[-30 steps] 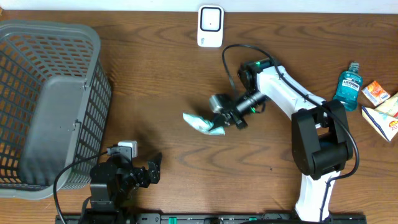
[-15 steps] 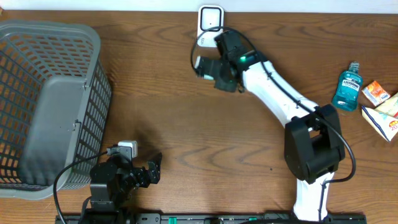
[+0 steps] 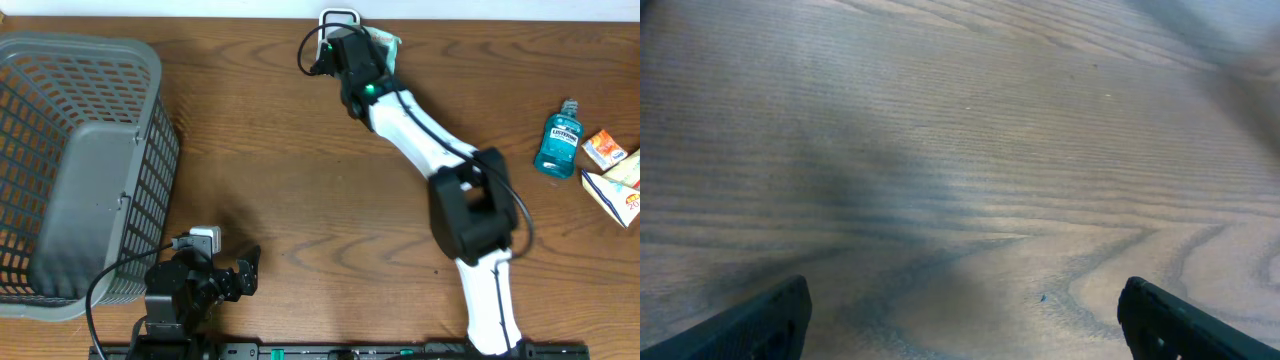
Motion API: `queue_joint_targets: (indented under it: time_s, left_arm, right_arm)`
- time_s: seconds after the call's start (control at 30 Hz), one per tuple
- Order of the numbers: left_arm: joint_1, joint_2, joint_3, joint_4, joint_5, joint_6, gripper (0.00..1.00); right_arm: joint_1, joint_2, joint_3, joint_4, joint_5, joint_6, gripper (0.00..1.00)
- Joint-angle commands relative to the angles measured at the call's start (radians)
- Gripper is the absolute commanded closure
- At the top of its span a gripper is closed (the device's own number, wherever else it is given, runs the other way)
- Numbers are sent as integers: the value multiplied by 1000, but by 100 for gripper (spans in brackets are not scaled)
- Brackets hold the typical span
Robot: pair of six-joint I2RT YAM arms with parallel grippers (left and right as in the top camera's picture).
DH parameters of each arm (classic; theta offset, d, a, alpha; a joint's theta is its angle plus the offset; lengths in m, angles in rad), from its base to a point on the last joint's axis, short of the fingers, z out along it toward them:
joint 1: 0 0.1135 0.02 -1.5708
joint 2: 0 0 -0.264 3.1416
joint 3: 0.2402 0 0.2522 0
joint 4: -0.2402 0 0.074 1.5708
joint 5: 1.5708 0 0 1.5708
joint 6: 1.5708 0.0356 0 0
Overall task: Scan the item barcode
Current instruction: 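Hold the wipes pack in front of the scanner face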
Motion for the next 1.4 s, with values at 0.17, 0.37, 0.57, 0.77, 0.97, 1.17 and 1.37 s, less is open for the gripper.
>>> queue_joint_targets:
  time_s: [0.17, 0.37, 0.57, 0.77, 0.97, 1.17, 1.37]
  left_arm:
    - [3, -2, -10, -11, -5, -5, 2]
    - [3, -2, -10, -11, -5, -5, 2]
    - [3, -2, -10, -11, -5, -5, 2]
    - [3, -2, -10, -11, -5, -5, 2]
    - [3, -2, -10, -11, -5, -5, 2]
    - [3, -2, -10, -11, -5, -5, 2]
    - [3, -2, -10, -11, -5, -5, 2]
  right_arm:
    - [1, 257, 386, 6, 97, -101, 99]
    - [-6, 283, 385, 7, 55, -78, 99]
    - [-15, 286, 385, 8, -26, 42, 99]
    - [-19, 290, 385, -7, -77, 72, 99]
    - [-43, 290, 385, -2, -70, 48, 99]
    - [-74, 290, 385, 6, -72, -26, 99]
    - [-74, 290, 385, 24, -113, -100, 99]
